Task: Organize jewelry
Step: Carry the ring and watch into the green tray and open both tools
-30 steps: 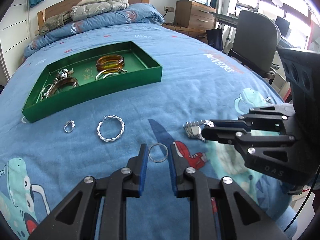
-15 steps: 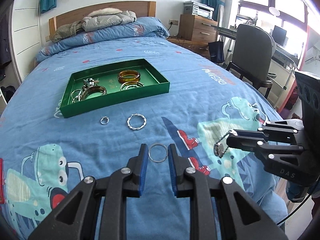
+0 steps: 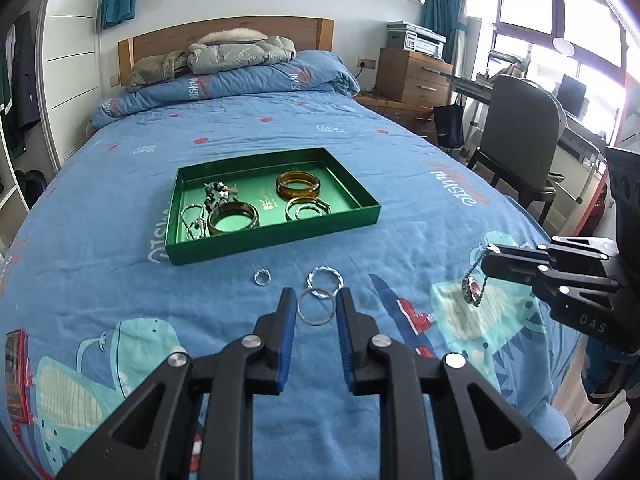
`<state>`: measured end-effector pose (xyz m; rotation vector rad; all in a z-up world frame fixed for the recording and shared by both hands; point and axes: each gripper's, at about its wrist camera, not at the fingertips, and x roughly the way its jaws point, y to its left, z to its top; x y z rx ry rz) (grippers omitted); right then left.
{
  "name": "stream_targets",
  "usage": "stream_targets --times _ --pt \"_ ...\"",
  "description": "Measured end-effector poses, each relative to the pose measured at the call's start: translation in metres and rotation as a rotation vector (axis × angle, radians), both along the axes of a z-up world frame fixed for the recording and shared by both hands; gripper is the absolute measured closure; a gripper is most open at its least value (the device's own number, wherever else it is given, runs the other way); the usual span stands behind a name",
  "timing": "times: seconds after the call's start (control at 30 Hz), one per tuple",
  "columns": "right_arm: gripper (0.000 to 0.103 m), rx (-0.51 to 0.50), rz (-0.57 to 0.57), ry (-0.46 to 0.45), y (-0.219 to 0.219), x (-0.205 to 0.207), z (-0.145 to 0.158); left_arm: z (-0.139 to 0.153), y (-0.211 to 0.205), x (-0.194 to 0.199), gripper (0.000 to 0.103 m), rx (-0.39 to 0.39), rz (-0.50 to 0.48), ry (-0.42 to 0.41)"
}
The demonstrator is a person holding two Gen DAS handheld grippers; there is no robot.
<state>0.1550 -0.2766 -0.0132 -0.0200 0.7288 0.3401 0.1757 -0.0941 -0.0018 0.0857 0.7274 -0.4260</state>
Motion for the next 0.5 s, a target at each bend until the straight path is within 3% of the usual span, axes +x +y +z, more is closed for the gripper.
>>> stream_targets --times 0.3,0.5 --pt "0.095 -0.015 -0.022 -0.021 0.008 0.113 0.013 0.004 0.005 0.131 0.084 -0.004 0.068 0.036" --pt "0.095 -0.009 -0.066 0.011 0.006 0.194 -0.007 -0.018 -0.003 0.214 0.084 -0.013 0.096 0.083"
